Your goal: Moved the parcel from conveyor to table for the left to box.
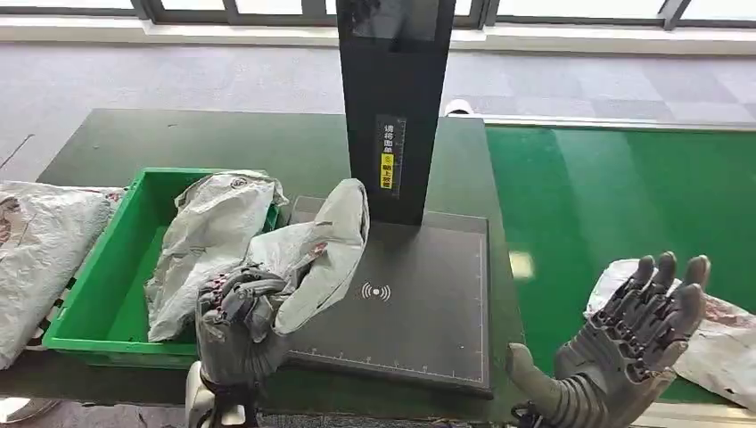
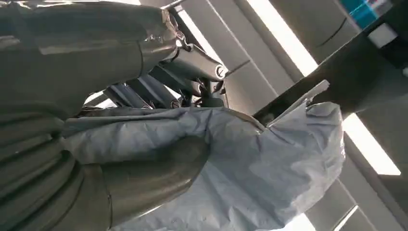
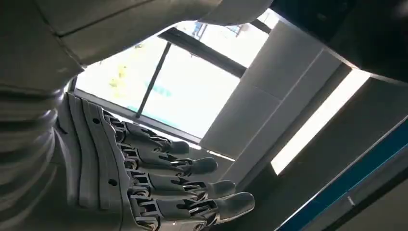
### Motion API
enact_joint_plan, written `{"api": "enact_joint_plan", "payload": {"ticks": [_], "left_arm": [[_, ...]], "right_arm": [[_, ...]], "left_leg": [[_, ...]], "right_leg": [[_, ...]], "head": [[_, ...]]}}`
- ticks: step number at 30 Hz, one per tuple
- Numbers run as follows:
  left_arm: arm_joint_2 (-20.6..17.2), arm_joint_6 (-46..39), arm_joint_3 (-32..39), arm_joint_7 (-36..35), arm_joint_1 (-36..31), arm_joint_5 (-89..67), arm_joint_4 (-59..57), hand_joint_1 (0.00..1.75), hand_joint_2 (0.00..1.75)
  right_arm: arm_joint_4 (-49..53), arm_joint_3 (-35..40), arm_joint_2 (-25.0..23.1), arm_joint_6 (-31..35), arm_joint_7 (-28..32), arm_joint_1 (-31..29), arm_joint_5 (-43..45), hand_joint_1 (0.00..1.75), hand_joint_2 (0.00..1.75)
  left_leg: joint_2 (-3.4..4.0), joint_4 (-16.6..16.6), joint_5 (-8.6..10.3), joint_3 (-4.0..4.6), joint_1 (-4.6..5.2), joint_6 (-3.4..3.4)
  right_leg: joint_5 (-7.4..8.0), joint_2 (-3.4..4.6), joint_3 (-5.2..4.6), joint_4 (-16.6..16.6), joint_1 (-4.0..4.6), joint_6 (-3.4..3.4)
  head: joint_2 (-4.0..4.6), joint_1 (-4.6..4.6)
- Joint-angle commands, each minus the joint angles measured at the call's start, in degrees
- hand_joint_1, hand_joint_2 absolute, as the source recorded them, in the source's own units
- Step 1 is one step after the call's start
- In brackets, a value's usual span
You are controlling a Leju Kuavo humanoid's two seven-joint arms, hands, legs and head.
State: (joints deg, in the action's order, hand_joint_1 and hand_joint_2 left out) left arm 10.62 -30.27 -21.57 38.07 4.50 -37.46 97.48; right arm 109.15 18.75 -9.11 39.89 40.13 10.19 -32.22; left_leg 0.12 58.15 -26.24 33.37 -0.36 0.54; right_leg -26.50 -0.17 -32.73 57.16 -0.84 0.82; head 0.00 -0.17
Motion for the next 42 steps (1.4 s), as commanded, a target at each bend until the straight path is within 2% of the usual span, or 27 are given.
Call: {"api": "enact_joint_plan", "payload": {"ticks": [1, 19, 20, 21, 22, 23, 26, 28, 31, 34, 36, 39, 42], "left_arm": [[-3.52, -0.01, -0.94, 1.56, 0.84, 0.31, 4.11, 1.75, 1.75], [-3.52, -0.01, -0.94, 1.56, 0.84, 0.31, 4.11, 1.75, 1.75], [-7.64, -5.83, -2.02, 0.92, -3.39, -0.91, 7.04, 1.75, 1.75], [-11.39, 1.61, -0.89, -5.38, -9.48, 6.64, 9.36, 1.75, 1.75], [-14.69, 9.79, 3.95, -11.98, -20.06, 14.60, 7.40, 1.75, 1.75], [-15.74, 13.12, 7.64, -13.91, -25.65, 16.78, 4.17, 1.75, 1.75], [-14.93, 15.80, 12.92, -17.75, -38.58, 13.04, -8.22, 1.75, 1.75], [-14.93, 15.80, 12.92, -17.75, -38.58, 13.04, -8.22, 1.75, 1.75], [-14.93, 15.80, 12.92, -17.75, -38.58, 13.04, -8.22, 1.75, 1.75], [-13.76, 14.52, 14.83, -21.92, -42.73, 6.41, -14.99, 1.75, 1.75], [-15.90, 10.31, 17.75, -25.27, -49.11, -3.38, -27.72, 1.75, 1.75], [-17.85, 7.24, 20.50, -24.33, -55.64, -10.25, -43.46, 1.75, 1.75], [-19.45, 4.12, 20.55, -26.30, -57.70, -16.63, -51.09, 1.75, 1.75]], "right_arm": [[-0.26, 0.38, 1.46, 0.11, -0.13, -0.20, 0.23, 0.00, 1.75], [-0.26, 0.38, 1.46, 0.11, -0.13, -0.20, 0.23, 0.00, 1.75], [-1.55, 1.18, 2.26, 0.11, -0.13, -0.11, 1.11, 0.00, 1.75], [-0.99, 0.49, 1.69, 0.11, -0.13, 0.00, 0.75, 0.00, 1.75], [-0.91, 1.07, 2.08, 0.11, -0.13, 0.47, 1.02, 0.00, 1.75], [-0.59, 1.47, 2.50, 0.11, -0.13, 0.95, 1.16, 0.00, 1.75], [-0.05, 1.81, 3.03, 0.11, -0.13, 1.31, 1.75, 0.00, 1.75], [-0.05, 1.81, 3.03, 0.11, -0.13, 1.31, 1.75, 0.00, 1.75], [-0.05, 1.81, 3.03, 0.11, -0.13, 1.31, 1.75, 0.00, 1.75], [-0.36, 1.94, 3.38, 0.11, -0.13, 0.69, 2.29, 0.00, 1.75], [-1.20, 3.00, 4.46, 0.11, -0.13, -0.42, 4.02, 0.00, 1.75], [-1.94, 3.18, 5.05, 0.11, -0.13, -1.94, 5.09, 0.00, 1.75], [-2.83, 4.11, 5.78, 0.11, -0.13, -3.16, 6.14, 0.00, 1.75]], "left_leg": [[0.02, -0.08, 0.01, -0.07, 0.00, 0.00], [0.00, -0.06, 0.01, -0.07, 0.00, 0.00], [-0.02, -0.10, 0.03, -0.08, -0.02, 0.00], [-0.08, -0.05, 0.05, -0.02, -0.02, 0.01], [-0.11, -0.10, 0.08, -0.02, -0.03, 0.02], [-0.27, 0.02, 0.12, 0.14, -0.05, 0.05], [-0.84, -0.02, 0.44, 0.26, -0.11, 0.09], [-0.82, 0.01, 0.48, 0.25, -0.09, 0.10], [-0.32, -0.04, 0.56, 0.24, -0.06, 0.26], [-0.21, 0.00, 0.54, 0.19, -0.07, 0.25], [-0.30, -0.04, 0.61, 0.26, -0.11, 0.26], [-0.23, -0.06, 0.66, 0.28, -0.11, 0.26], [-0.04, -0.09, 0.67, 0.21, -0.09, 0.28]], "right_leg": [[0.01, 0.03, 0.06, -0.07, 0.01, -0.04], [0.01, 0.01, 0.06, -0.05, 0.00, -0.03], [0.03, 0.00, 0.09, -0.12, 0.03, -0.05], [0.02, -0.07, 0.04, -0.05, 0.03, -0.05], [0.04, -0.09, 0.04, -0.08, 0.04, -0.08], [0.02, -0.26, -0.08, 0.05, 0.05, -0.09], [0.08, -0.83, -0.15, 0.03, 0.12, -0.16], [0.13, -0.86, -0.12, 0.09, 0.10, -0.13], [0.37, -0.38, -0.29, 0.19, 0.07, -0.35], [0.39, -0.24, -0.28, 0.22, 0.08, -0.34], [0.44, -0.31, -0.34, 0.16, 0.12, -0.37], [0.51, -0.23, -0.36, 0.17, 0.13, -0.40], [0.55, -0.06, -0.38, 0.17, 0.10, -0.40]], "head": [[0.00, 0.00], [0.00, 0.00], [0.00, 0.00], [0.00, 0.00], [0.00, 0.00], [0.00, 0.00], [0.00, 0.00], [0.00, 0.02], [0.00, 0.00], [0.00, 0.00], [0.00, 0.00], [0.00, 0.00], [0.00, 0.00]]}}
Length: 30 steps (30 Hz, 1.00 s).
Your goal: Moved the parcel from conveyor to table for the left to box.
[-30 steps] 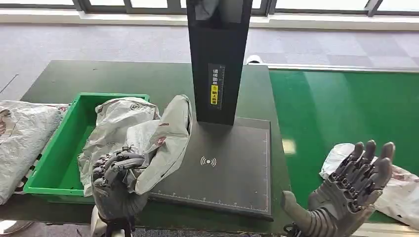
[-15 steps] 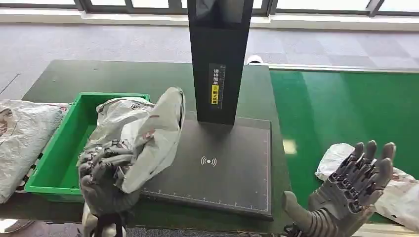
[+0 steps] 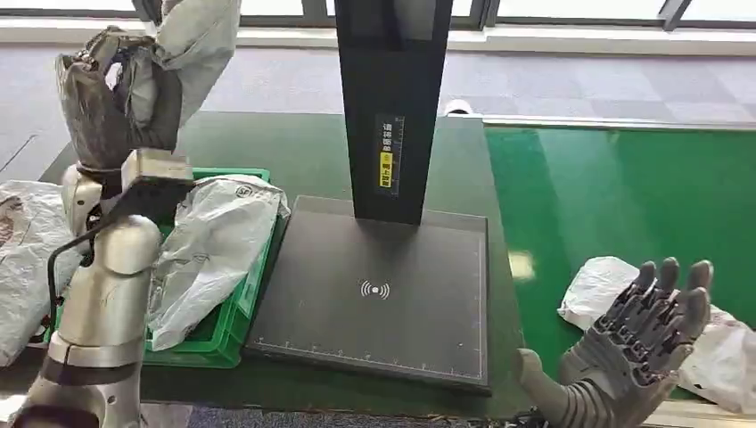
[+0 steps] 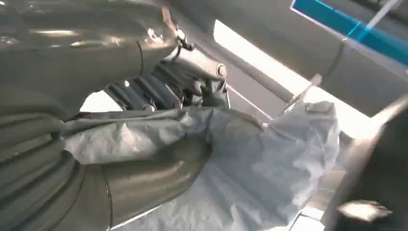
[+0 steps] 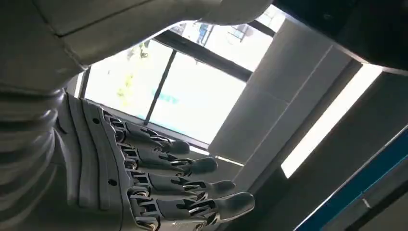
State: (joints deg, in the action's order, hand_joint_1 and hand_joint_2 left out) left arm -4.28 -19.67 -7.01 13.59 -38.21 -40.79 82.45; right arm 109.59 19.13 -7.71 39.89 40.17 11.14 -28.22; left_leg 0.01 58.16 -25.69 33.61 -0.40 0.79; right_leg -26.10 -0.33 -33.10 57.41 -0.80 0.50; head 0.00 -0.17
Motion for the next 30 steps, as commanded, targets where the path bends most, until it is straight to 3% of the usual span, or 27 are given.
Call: {"api": "enact_joint_plan", "payload": {"ticks": [1, 2, 9, 18, 24, 30], "left_arm": [[-4.55, -6.48, 5.99, -1.82, -15.00, -13.30, -36.07, 1.75, 1.75], [-5.85, -8.52, 5.44, -2.26, -15.25, -17.03, -39.52, 1.75, 1.75], [-5.68, -9.76, 4.75, -11.33, -13.66, -28.35, -48.91, 1.75, 1.75], [-5.62, 1.52, 6.54, -19.81, -14.24, -39.50, -60.50, 1.75, 1.75], [-6.73, 7.68, 7.33, -26.48, -11.66, -45.75, -60.26, 1.75, 1.75], [-5.72, 9.67, 7.70, -26.97, -10.88, -47.04, -58.70, 1.75, 1.75]], "right_arm": [[-3.26, 3.74, 4.38, 0.11, -0.17, -4.12, 2.14, 0.00, 1.75], [-4.22, 4.00, 4.42, 0.11, -0.17, -5.06, 2.46, 0.00, 1.75], [-4.22, 5.07, 5.33, 0.11, -0.17, -4.01, 2.94, 0.00, 1.75], [-4.88, 6.39, 7.58, 0.11, -0.17, -3.04, 4.16, 0.00, 1.75], [-4.94, 6.86, 8.57, 0.11, -0.17, -2.84, 4.75, 0.00, 1.75], [-5.54, 6.22, 7.78, 0.11, -0.17, -3.25, 4.15, 0.00, 1.75]], "left_leg": [[0.12, -0.08, 0.10, -0.06, -0.03, 0.04], [0.12, -0.13, 0.18, -0.03, -0.04, 0.10], [0.07, -0.14, 0.13, -0.12, -0.02, 0.12], [0.09, -0.08, 0.11, 0.12, -0.06, 0.12], [0.11, -0.13, 0.11, 0.13, -0.04, 0.12], [0.04, -0.13, 0.13, 0.20, -0.06, 0.11]], "right_leg": [[0.12, 0.15, -0.03, -0.03, 0.04, -0.07], [0.17, 0.16, -0.07, -0.07, 0.05, -0.09], [0.10, 0.20, 0.01, -0.01, 0.02, -0.05], [0.11, 0.21, -0.18, 0.00, 0.06, -0.05], [0.11, 0.24, -0.22, -0.04, 0.05, -0.06], [0.12, 0.18, -0.25, -0.06, 0.08, -0.06]], "head": [[0.00, 0.00], [0.00, 0.00], [0.00, 0.00], [0.00, 0.00], [0.00, 0.00], [0.00, 0.00]]}}
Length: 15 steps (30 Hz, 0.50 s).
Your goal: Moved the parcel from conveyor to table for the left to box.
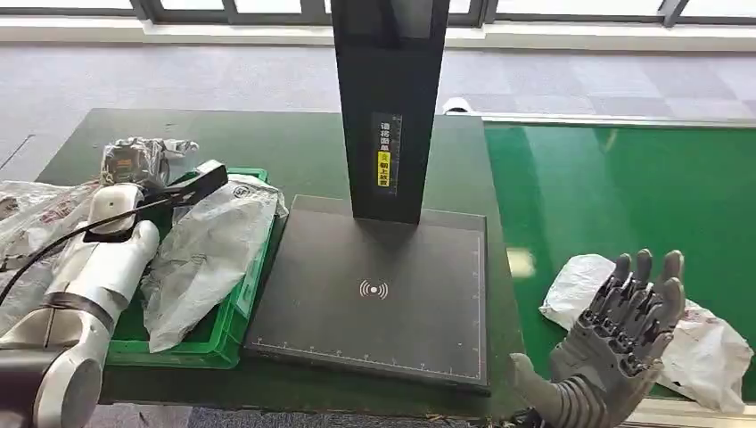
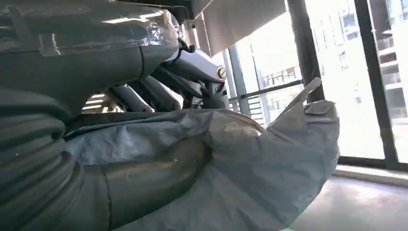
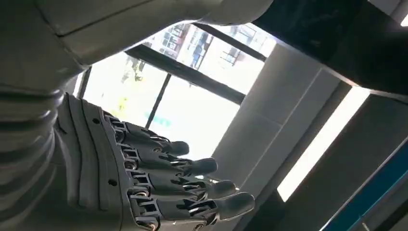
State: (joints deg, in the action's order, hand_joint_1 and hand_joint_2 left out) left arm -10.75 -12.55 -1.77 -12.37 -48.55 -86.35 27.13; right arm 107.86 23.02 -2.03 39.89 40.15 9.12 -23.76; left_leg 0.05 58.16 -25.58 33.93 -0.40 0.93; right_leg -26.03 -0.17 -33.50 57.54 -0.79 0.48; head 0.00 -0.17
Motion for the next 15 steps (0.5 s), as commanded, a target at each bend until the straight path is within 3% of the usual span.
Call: {"api": "enact_joint_plan", "payload": {"ticks": [1, 7, 8, 9, 10, 14, 15], "left_arm": [[0.68, 2.74, 2.70, -1.09, -0.26, -1.55, -2.68, 1.75, 1.75], [0.21, 3.29, 4.89, -0.26, 2.13, -0.97, 1.97, 1.75, 1.75], [0.21, 3.29, 4.89, -0.26, 2.13, -0.97, 1.97, 1.66, 1.75], [0.14, 2.14, 6.60, 1.22, 3.56, 0.34, 4.38, 0.44, 1.75], [0.26, 1.28, 8.32, 3.72, 5.58, 1.77, 8.00, 0.07, 0.00], [0.13, -0.86, 10.58, 6.14, 10.52, 3.47, 16.83, 0.00, 0.00], [1.15, -4.05, 13.48, 10.85, 16.55, 10.39, 29.11, 0.00, 0.00]], "right_arm": [[-3.62, 2.36, 2.08, 0.11, -0.15, -0.82, -0.48, 0.00, 1.75], [-3.66, 2.79, 2.35, 0.11, -0.15, -0.24, -0.74, 0.00, 1.75], [-3.66, 2.79, 2.35, 0.11, -0.15, -0.24, -0.74, 0.00, 1.75], [-3.93, 2.99, 2.45, 0.11, -0.15, -0.28, -0.80, 0.00, 1.75], [-3.77, 2.93, 2.39, 0.11, -0.15, -0.19, -0.72, 0.00, 1.75], [-4.19, 2.85, 2.29, 0.11, -0.15, -0.46, -0.53, 0.00, 1.75], [-4.34, 2.66, 1.78, 0.11, -0.15, 0.23, -0.83, 0.00, 1.75]], "left_leg": [[-0.05, -0.08, 0.02, -0.06, -0.04, -0.03], [0.07, -0.10, 0.01, -0.07, -0.05, -0.03], [0.02, -0.06, 0.00, -0.03, -0.07, -0.01], [0.02, -0.11, 0.03, -0.05, -0.08, -0.02], [-0.01, -0.10, 0.02, -0.05, -0.07, -0.02], [0.24, -0.26, 0.01, -0.19, -0.04, -0.03], [0.17, -0.09, -0.03, -0.07, -0.05, -0.02]], "right_leg": [[0.02, -0.07, 0.10, -0.11, 0.04, -0.02], [0.04, 0.07, 0.07, -0.14, 0.05, -0.04], [0.03, 0.03, 0.04, -0.12, 0.07, -0.04], [0.06, 0.03, 0.06, -0.18, 0.09, -0.05], [0.04, 0.00, 0.06, -0.15, 0.07, -0.05], [0.10, 0.26, 0.13, -0.29, 0.05, -0.05], [0.04, 0.17, 0.03, -0.14, 0.06, -0.03]], "head": [[0.00, 0.00], [0.00, 0.00], [0.00, 0.00], [0.00, 0.00], [0.00, 0.00], [0.00, 0.00], [0.00, 0.00]]}}
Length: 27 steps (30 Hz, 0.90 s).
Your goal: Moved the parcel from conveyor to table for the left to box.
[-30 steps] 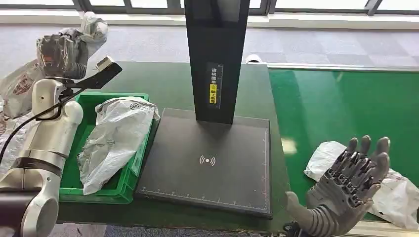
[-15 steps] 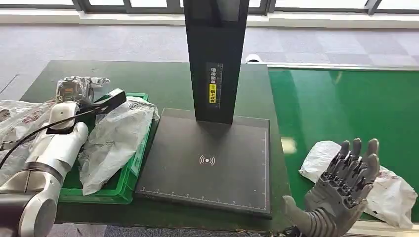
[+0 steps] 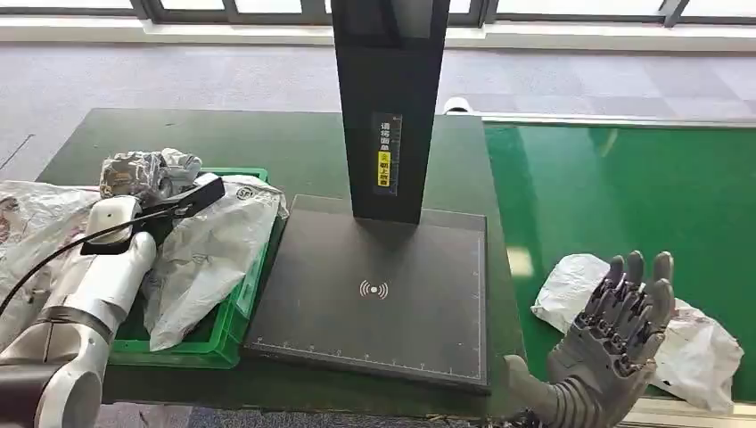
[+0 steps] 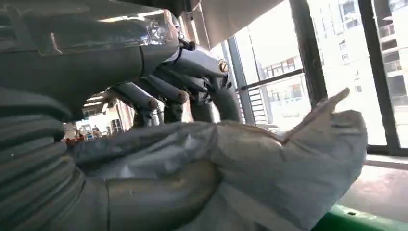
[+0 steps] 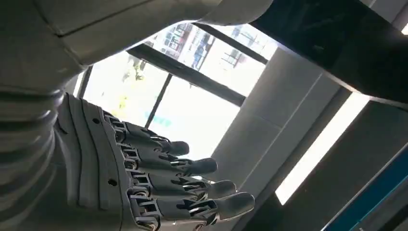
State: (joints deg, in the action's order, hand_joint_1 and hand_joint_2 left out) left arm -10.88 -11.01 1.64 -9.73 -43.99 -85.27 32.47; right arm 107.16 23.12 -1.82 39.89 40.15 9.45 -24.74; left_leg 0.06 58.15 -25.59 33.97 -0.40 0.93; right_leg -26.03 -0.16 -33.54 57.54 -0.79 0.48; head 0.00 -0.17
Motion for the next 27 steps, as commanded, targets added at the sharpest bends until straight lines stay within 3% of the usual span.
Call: {"api": "enact_joint_plan", "payload": {"ticks": [1, 6, 10, 14, 15, 27], "left_arm": [[1.29, -5.59, 10.07, 8.21, 11.99, 9.31, 23.76, 0.00, 0.00], [1.75, -4.69, 10.61, 9.32, 15.45, 11.61, 30.69, 0.00, 0.00], [6.21, -8.48, 9.01, 18.90, 21.41, 26.76, 44.40, 0.00, 0.00], [6.70, -8.61, 8.77, 19.00, 21.74, 27.38, 45.03, 0.00, 0.00], [8.11, -9.89, 7.45, 21.83, 23.27, 32.00, 47.68, 0.00, 0.00], [8.11, -9.89, 7.45, 21.83, 23.27, 32.00, 47.68, 0.00, 0.00]], "right_arm": [[-3.64, 2.55, 1.56, 0.11, -0.15, -0.09, 0.15, 0.00, 1.75], [-3.52, 2.43, 1.37, 0.11, -0.15, 0.06, -0.04, 0.00, 1.75], [-1.97, -0.29, -0.82, 0.11, -0.15, 1.35, -2.32, 0.00, 1.75], [-1.85, -0.30, -0.82, 0.11, -0.15, 1.49, -2.41, 0.00, 1.75], [-0.91, -1.33, -1.75, 0.11, -0.15, 2.38, -3.37, 0.00, 1.75], [-0.91, -1.33, -1.75, 0.11, -0.15, 2.38, -3.37, 0.00, 1.75]], "left_leg": [[0.13, -0.09, -0.02, -0.10, -0.04, -0.02], [0.19, -0.12, -0.05, -0.12, -0.05, -0.03], [0.09, -0.09, -0.03, -0.04, -0.07, -0.04], [0.03, -0.08, -0.04, -0.05, -0.03, -0.05], [0.04, -0.03, -0.05, 0.02, -0.01, -0.04], [0.03, -0.06, -0.06, -0.05, -0.01, -0.05]], "right_leg": [[0.03, 0.13, 0.07, -0.12, 0.05, -0.03], [-0.01, 0.14, 0.09, -0.17, 0.05, -0.05], [-0.01, 0.03, 0.05, -0.18, 0.08, -0.07], [-0.05, -0.04, 0.06, -0.17, 0.03, -0.05], [-0.06, -0.03, 0.00, -0.09, 0.01, -0.05], [-0.06, -0.03, 0.04, -0.11, 0.04, -0.06]], "head": [[0.00, 0.00], [0.00, 0.00], [0.00, 0.00], [0.00, 0.00], [0.00, 0.00], [0.00, 0.00]]}}
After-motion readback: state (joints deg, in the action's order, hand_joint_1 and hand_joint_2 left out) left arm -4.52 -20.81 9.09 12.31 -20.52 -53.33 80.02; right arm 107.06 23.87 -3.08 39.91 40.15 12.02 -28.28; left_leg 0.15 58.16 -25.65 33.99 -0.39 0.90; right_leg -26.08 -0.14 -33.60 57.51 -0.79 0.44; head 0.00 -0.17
